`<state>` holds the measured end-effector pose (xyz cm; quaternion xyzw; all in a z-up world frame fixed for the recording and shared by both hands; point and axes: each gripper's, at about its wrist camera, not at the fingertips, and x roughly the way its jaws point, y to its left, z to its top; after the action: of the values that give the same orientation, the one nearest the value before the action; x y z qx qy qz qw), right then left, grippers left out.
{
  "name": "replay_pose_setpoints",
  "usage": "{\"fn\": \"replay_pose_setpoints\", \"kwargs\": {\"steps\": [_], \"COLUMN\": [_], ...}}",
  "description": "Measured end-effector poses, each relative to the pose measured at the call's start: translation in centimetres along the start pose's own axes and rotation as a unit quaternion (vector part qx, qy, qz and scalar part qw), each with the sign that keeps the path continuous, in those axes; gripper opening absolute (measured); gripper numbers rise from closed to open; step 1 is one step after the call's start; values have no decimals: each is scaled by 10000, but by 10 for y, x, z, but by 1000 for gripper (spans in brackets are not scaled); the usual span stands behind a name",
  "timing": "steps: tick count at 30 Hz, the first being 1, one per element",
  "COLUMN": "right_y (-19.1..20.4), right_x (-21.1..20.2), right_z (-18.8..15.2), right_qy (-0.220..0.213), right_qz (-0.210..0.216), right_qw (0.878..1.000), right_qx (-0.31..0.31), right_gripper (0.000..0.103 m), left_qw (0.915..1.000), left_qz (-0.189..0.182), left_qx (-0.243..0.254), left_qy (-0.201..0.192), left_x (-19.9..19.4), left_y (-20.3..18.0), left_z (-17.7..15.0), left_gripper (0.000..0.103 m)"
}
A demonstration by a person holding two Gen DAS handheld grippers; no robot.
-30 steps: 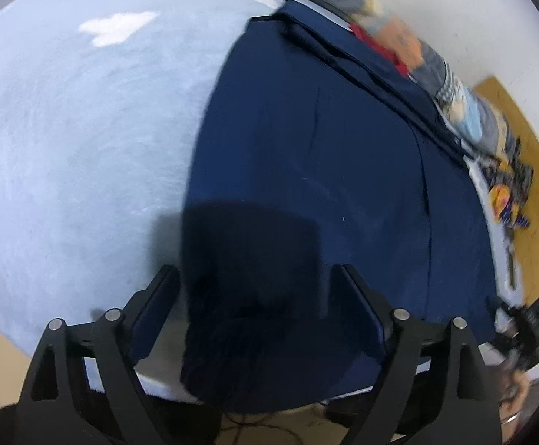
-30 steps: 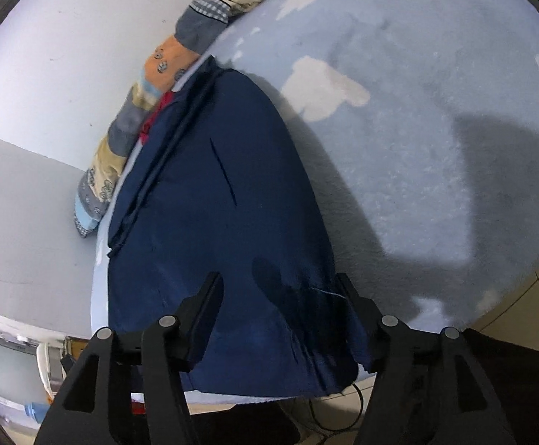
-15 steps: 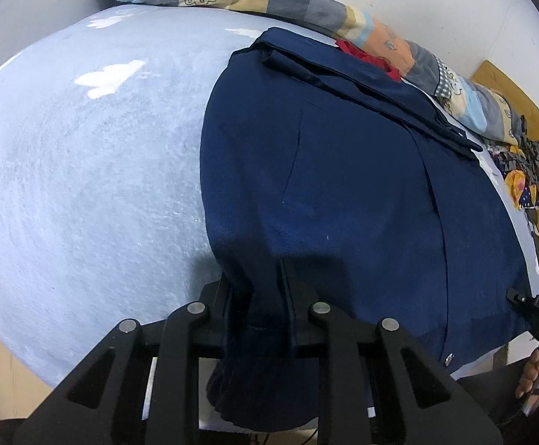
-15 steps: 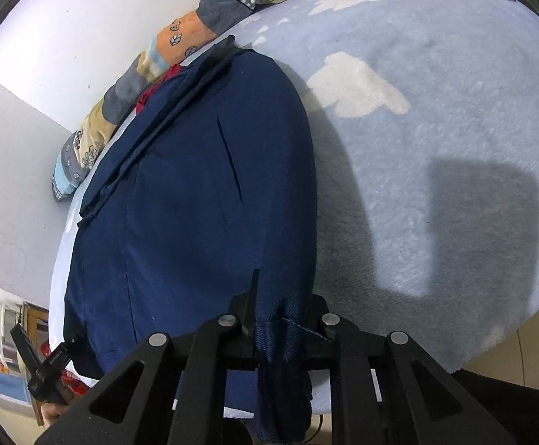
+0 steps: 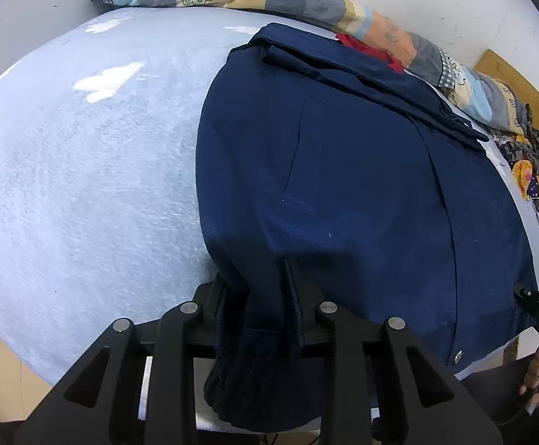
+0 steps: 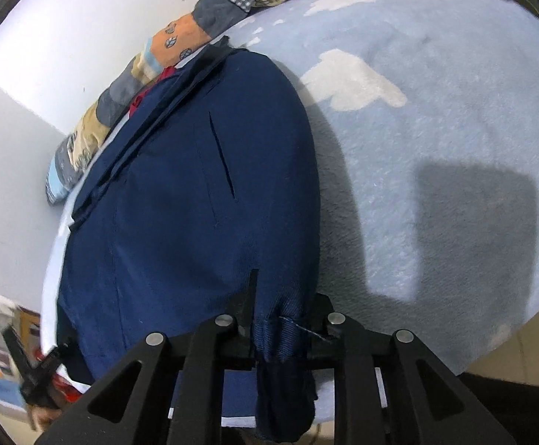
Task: Fold large clothes
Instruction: 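Hold the folded shirt edge with both grippers and straighten it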
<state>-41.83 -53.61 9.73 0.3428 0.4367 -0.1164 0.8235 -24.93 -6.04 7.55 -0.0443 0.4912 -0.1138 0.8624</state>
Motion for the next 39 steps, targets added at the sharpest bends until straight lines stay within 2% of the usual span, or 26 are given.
{"fn": "replay_pose_setpoints", "kwargs": {"steps": [4,6,9,12,13,14,16,17,20,25,29,35,39], "right_y": [-9,-5,6,14,13,12,10,12,17,23,13,18,30], "right_x": [1,-1,-11,-29,-35,-40,-56,-61,-69,-91,-110,-124,-134], "right_z": [6,5,3,1,1,1,2,2,0,-10,-8,9,21], "right_qy": [209,170,-6,-305,-385,-440,-667,-726,-777,-876,-860,-838,-975], "right_qz": [162,107,240,487,638,812,1223,1289,1346,1727,1945,2133,2194], "right_qw": [9992,9997,9996,9980,9970,9956,9902,9889,9875,9804,9768,9731,9702], "right_qx": [287,169,-112,-255,-224,-163,-60,-98,-248,-355,-265,-214,-333], "right_gripper": [19,16,11,11,10,10,10,10,10,10,10,11,11], "left_qw": [10000,9997,9987,9983,9980,9968,9943,9940,9944,9892,9874,9853,9836], "left_qz": [71,151,259,38,-156,-254,-396,-445,-554,-874,-1000,-1084,-1115], "left_qx": [48,167,350,314,366,351,343,304,121,-45,-203,-537,-524], "left_qy": [-11,-122,-280,-496,-487,-673,-930,-949,-897,-1178,-1208,-1204,-1314], "left_x": [0,-3,-8,-20,-26,-35,-51,-54,-57,-89,-107,-114,-119], "left_y": [-2,-6,-12,-9,-8,-7,-6,-4,4,14,28,36,27], "left_z": [0,-2,-3,-2,-2,-2,0,0,0,1,4,28,42], "left_gripper": [27,19,15,14,14,14,14,14,14,14,14,14,15]}}
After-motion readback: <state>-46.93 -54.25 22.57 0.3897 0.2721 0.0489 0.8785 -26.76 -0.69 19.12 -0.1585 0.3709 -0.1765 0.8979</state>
